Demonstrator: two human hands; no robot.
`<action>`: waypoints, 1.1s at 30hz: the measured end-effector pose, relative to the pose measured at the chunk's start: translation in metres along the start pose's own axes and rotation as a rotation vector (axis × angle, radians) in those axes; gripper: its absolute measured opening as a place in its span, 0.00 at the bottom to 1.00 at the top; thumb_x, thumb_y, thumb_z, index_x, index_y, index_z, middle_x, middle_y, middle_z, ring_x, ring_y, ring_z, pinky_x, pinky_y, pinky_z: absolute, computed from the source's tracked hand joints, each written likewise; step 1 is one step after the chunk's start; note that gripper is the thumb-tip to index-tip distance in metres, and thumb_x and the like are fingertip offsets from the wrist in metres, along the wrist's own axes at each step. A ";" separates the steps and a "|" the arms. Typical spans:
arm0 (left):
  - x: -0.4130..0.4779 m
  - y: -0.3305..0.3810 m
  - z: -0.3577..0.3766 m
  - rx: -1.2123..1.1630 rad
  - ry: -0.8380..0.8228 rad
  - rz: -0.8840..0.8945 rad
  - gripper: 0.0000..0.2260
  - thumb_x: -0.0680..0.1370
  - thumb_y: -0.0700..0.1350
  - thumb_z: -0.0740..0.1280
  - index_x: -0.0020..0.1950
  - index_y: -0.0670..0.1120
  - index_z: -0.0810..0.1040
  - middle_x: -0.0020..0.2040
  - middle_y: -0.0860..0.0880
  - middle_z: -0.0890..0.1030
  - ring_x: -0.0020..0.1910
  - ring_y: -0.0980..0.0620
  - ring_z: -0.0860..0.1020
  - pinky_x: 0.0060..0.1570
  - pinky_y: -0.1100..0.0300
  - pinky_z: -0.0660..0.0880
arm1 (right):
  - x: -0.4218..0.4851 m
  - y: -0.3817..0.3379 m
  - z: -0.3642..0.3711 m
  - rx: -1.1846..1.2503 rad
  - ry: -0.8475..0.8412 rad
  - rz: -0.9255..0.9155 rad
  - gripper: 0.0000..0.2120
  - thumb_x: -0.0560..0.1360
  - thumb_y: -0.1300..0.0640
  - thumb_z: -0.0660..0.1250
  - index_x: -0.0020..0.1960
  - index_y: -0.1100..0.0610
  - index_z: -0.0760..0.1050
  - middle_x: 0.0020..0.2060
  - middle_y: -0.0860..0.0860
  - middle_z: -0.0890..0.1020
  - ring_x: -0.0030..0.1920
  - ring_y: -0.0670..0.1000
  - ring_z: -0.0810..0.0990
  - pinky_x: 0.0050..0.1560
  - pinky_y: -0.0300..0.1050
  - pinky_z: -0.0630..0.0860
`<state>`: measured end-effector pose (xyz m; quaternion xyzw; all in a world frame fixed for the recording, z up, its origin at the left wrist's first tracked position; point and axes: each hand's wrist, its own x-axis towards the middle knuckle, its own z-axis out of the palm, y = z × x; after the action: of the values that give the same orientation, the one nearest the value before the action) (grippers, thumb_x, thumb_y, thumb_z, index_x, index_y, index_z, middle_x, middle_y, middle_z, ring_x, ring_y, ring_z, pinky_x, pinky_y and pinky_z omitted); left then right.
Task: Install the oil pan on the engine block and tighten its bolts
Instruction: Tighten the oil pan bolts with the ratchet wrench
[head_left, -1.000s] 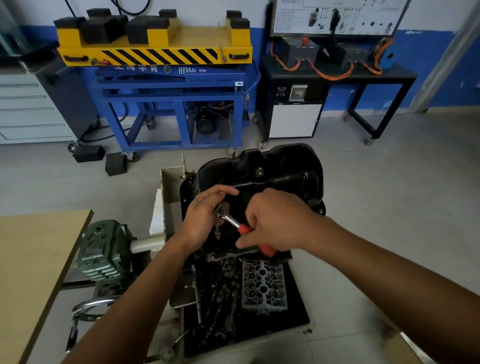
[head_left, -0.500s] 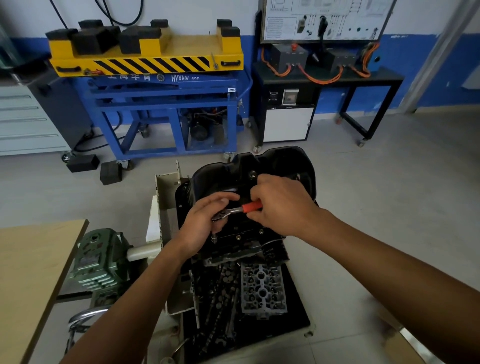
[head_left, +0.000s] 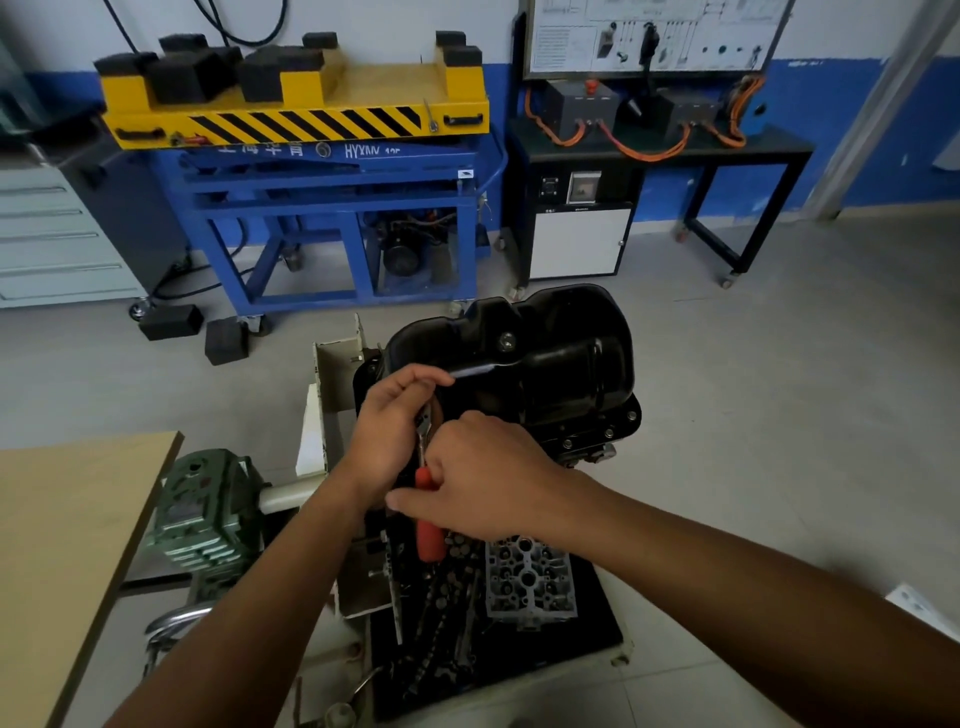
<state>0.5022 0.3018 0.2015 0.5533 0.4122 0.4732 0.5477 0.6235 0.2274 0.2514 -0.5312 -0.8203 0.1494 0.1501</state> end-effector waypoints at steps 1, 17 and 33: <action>0.000 0.001 -0.002 0.002 0.001 -0.005 0.13 0.84 0.37 0.56 0.49 0.41 0.80 0.29 0.44 0.70 0.28 0.51 0.65 0.31 0.58 0.62 | 0.000 0.001 0.001 0.005 0.001 0.001 0.26 0.73 0.37 0.69 0.26 0.51 0.65 0.21 0.45 0.67 0.24 0.44 0.65 0.30 0.42 0.64; -0.019 -0.004 -0.001 0.052 0.074 0.039 0.16 0.84 0.50 0.61 0.40 0.47 0.81 0.29 0.51 0.74 0.30 0.55 0.72 0.33 0.64 0.70 | 0.000 0.005 0.005 -0.016 -0.019 0.020 0.27 0.75 0.37 0.68 0.25 0.51 0.66 0.20 0.45 0.67 0.24 0.43 0.64 0.31 0.42 0.66; -0.008 -0.012 -0.006 -0.055 -0.203 -0.041 0.24 0.81 0.60 0.56 0.59 0.45 0.82 0.26 0.50 0.66 0.26 0.53 0.62 0.30 0.60 0.62 | 0.026 0.051 -0.051 -0.457 0.089 0.056 0.18 0.72 0.36 0.71 0.41 0.51 0.78 0.41 0.48 0.74 0.40 0.54 0.77 0.36 0.45 0.66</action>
<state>0.4958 0.2962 0.1887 0.5746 0.3526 0.4147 0.6111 0.6761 0.2753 0.2799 -0.5799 -0.8105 -0.0599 0.0577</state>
